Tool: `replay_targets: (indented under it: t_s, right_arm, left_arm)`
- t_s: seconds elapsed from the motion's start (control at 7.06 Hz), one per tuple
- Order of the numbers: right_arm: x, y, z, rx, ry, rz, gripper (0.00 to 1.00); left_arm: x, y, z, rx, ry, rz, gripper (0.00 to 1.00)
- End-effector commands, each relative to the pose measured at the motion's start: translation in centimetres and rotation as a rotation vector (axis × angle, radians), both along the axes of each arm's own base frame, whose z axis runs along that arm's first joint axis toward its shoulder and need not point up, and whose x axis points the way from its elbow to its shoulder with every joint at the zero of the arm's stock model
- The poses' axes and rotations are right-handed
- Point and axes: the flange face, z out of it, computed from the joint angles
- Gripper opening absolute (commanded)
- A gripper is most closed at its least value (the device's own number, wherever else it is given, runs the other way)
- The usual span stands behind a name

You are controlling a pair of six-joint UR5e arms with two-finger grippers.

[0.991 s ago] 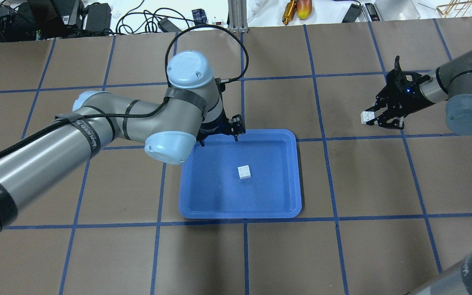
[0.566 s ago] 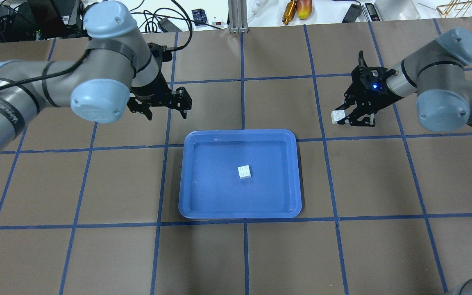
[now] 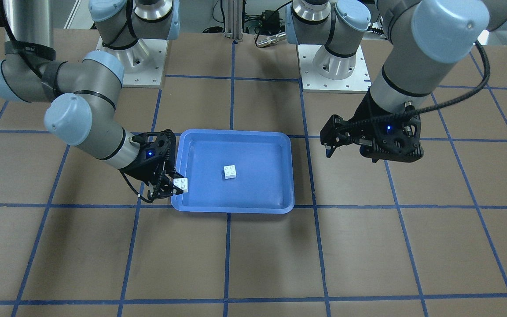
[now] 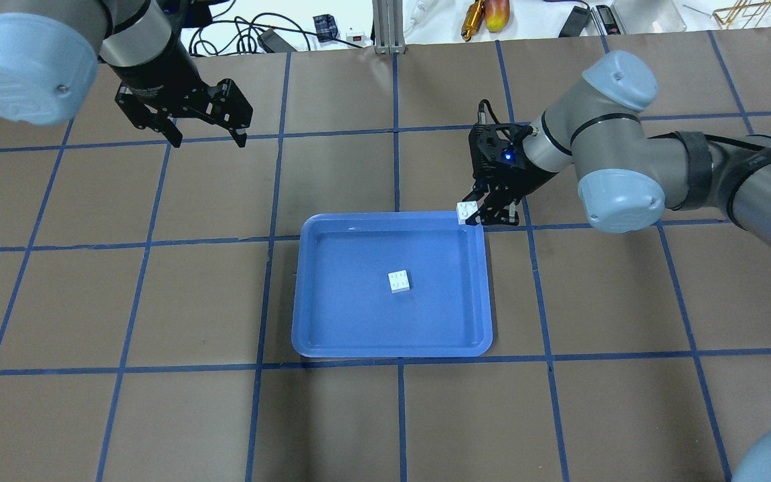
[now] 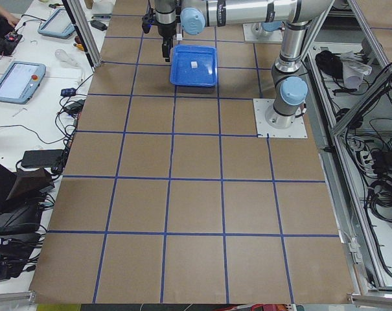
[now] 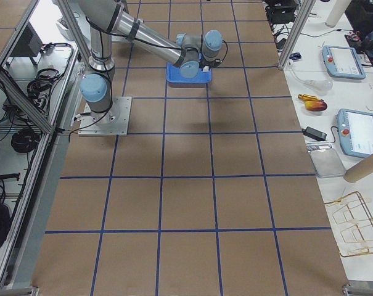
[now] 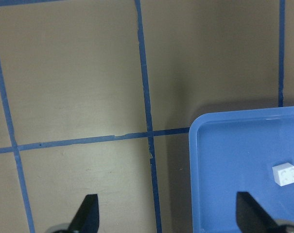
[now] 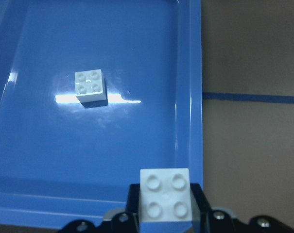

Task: Assemble white blocks and place on blue tray

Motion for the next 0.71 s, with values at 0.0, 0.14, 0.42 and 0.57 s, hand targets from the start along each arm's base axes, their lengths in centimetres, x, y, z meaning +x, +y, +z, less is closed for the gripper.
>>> replay_targets:
  t_s: [0.0, 0.14, 0.42, 0.57]
  right_arm:
    - [4.7, 1.4, -0.1, 0.014, 0.004, -0.019, 0.13]
    - [5.1, 1.9, -1.3, 0.04, 0.006, -0.014, 0.13]
    - [5.4, 3.6, -3.5, 0.042, 0.006, -0.005, 0.14]
    - [5.4, 4.5, -4.4, 0.06, 0.006, -0.002, 0.17]
  left_arm:
    - [-0.3, 1.3, 1.9, -0.025, 0.001, -0.01, 1.0]
    - [-0.6, 2.1, 2.3, -0.023, 0.007, -0.017, 1.0]
    - [-0.3, 1.9, 1.9, -0.016, -0.026, -0.013, 1.0]
    - [-0.3, 2.2, 2.4, -0.023, -0.03, -0.006, 1.0]
